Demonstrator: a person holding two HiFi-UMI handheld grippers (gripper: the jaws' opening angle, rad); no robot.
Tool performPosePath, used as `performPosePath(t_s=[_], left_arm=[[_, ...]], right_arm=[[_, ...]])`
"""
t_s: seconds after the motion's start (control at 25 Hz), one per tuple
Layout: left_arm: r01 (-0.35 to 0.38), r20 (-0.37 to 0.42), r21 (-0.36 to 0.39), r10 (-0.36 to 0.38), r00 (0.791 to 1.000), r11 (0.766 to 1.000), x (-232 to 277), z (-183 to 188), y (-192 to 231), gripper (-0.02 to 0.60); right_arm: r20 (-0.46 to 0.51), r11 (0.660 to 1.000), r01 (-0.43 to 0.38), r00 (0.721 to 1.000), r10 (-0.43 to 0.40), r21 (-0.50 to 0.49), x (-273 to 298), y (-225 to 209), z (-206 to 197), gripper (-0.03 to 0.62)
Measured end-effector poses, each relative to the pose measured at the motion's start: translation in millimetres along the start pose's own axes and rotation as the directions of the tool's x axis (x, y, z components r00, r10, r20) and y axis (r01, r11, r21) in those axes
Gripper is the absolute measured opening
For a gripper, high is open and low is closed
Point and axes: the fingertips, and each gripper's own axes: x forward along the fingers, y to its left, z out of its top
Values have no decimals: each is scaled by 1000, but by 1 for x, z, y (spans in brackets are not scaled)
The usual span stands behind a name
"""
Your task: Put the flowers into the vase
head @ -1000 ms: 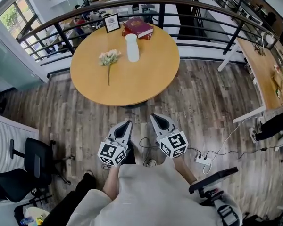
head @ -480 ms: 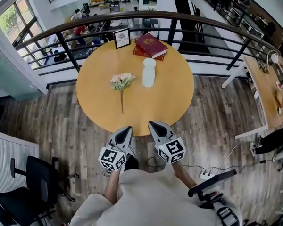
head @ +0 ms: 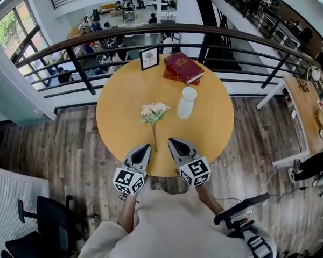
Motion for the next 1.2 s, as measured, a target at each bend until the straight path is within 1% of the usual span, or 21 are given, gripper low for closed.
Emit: performPosePath(t_s=[0.24,0.36,0.56,0.92,1.2], left_arm=[[24,-7,-19,-25,1000,1000,5,-1,29,6],[31,-8,-39,-32,999,999,8,-6,34,6],[32,-10,-41,-33,999,999,11,-7,35,6],[-10,-17,-46,9,1000,999,22,-8,31,6],[-52,-47,-65,49,998,997,24,-21,27,6]], right_arm=[[-22,1000,15,1000,-15,-1,28,6,-3,9],[-30,1000,17,999,-17,-5,35,5,-5,9],[-34,1000,14,999,-14,-17,39,3,0,9],[-28,1000,7,1000,-7,-1,35,-19,1,9],[-60,999,-3,998,5,35,27,-31,-14,9]])
